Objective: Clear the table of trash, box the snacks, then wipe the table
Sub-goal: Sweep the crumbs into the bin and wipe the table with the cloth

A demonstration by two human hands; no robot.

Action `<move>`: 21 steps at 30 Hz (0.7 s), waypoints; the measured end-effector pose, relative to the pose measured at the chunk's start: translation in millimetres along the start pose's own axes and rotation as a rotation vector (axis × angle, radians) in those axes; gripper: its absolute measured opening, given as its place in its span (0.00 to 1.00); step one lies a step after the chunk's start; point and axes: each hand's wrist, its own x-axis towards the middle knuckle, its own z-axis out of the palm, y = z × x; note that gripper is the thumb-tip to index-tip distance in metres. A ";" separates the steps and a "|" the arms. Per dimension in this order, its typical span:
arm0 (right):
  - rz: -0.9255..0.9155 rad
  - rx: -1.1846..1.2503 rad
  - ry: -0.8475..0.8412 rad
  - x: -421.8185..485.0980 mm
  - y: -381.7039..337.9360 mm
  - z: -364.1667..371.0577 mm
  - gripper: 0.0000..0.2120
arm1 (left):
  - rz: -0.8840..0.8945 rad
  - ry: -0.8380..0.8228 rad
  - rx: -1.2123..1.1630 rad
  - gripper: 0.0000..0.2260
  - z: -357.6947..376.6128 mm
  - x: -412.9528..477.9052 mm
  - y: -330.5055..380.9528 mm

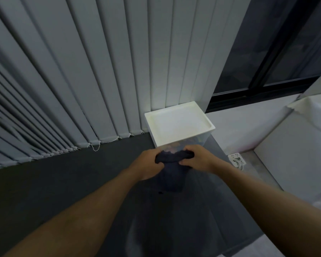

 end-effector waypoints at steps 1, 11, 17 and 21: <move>0.003 0.041 -0.006 0.6 0.0 -0.6 0.09 | -0.009 -0.006 0.030 0.04 -0.4 -0.2 -0.4; -0.026 0.198 -0.033 -0.5 -4.7 -1.1 0.04 | -0.096 0.031 -0.181 0.06 9.0 -0.1 -1.2; -0.061 0.012 0.010 1.2 2.2 -0.6 0.07 | -0.082 0.060 -0.087 0.08 10.4 0.3 -0.4; -0.105 -0.167 -0.043 -1.7 7.1 6.5 0.11 | -0.066 -0.027 0.015 0.13 14.9 -3.6 -5.1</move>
